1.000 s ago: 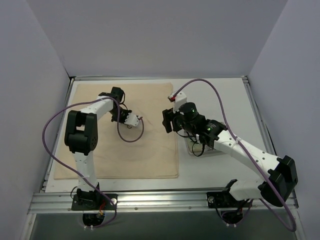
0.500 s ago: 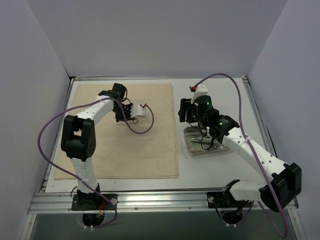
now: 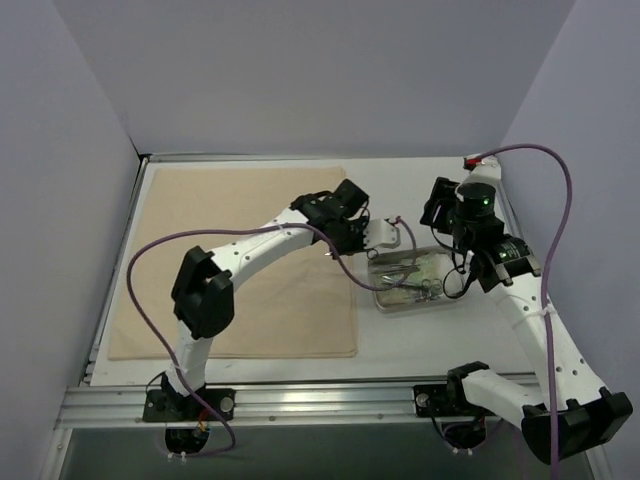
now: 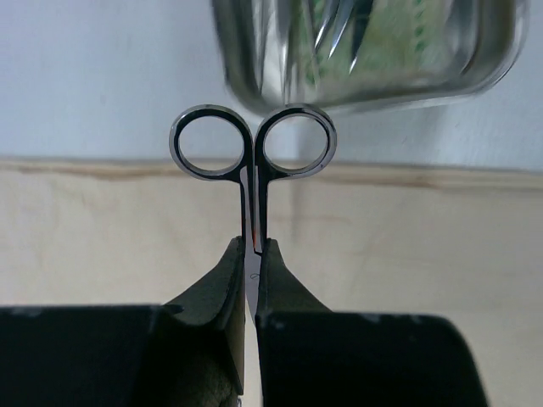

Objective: Prepare the surgical pack

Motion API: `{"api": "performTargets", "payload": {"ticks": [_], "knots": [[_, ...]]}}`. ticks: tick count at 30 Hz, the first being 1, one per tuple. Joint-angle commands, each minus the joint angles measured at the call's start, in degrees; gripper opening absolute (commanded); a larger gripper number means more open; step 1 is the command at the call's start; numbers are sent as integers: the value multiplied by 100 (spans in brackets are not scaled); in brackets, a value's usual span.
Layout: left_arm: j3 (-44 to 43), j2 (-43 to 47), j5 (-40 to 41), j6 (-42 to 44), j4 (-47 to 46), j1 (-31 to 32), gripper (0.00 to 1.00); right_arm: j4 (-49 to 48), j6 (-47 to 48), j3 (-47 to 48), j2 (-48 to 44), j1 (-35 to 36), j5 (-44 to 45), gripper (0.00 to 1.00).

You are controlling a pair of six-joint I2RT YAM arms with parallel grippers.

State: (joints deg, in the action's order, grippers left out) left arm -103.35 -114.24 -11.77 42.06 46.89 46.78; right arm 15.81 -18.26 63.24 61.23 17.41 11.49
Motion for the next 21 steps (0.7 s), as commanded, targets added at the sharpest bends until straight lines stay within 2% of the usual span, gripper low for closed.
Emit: {"api": "performTargets", "payload": {"ticks": [1, 7, 8, 11, 17, 21], "knots": [[-1155, -789, 131, -734, 118, 610, 2, 360, 147, 399, -313, -132, 389, 57], [-3425, -2503, 175, -1200, 732, 1297, 2, 616, 209, 268, -630, -185, 319, 57], [-4081, -2725, 166, -1253, 925, 1376, 2, 625, 209, 215, -682, -185, 310, 57], [-5077, -3455, 227, -1455, 1076, 1588, 2, 704, 209, 83, -867, -212, 407, 57], [-5257, -3922, 623, -1473, 865, 1729, 2, 800, 235, 21, -946, -220, 372, 57], [-4740, -3747, 675, -1368, 830, 1843, 2, 722, 209, -58, -920, -229, 276, 57]]}}
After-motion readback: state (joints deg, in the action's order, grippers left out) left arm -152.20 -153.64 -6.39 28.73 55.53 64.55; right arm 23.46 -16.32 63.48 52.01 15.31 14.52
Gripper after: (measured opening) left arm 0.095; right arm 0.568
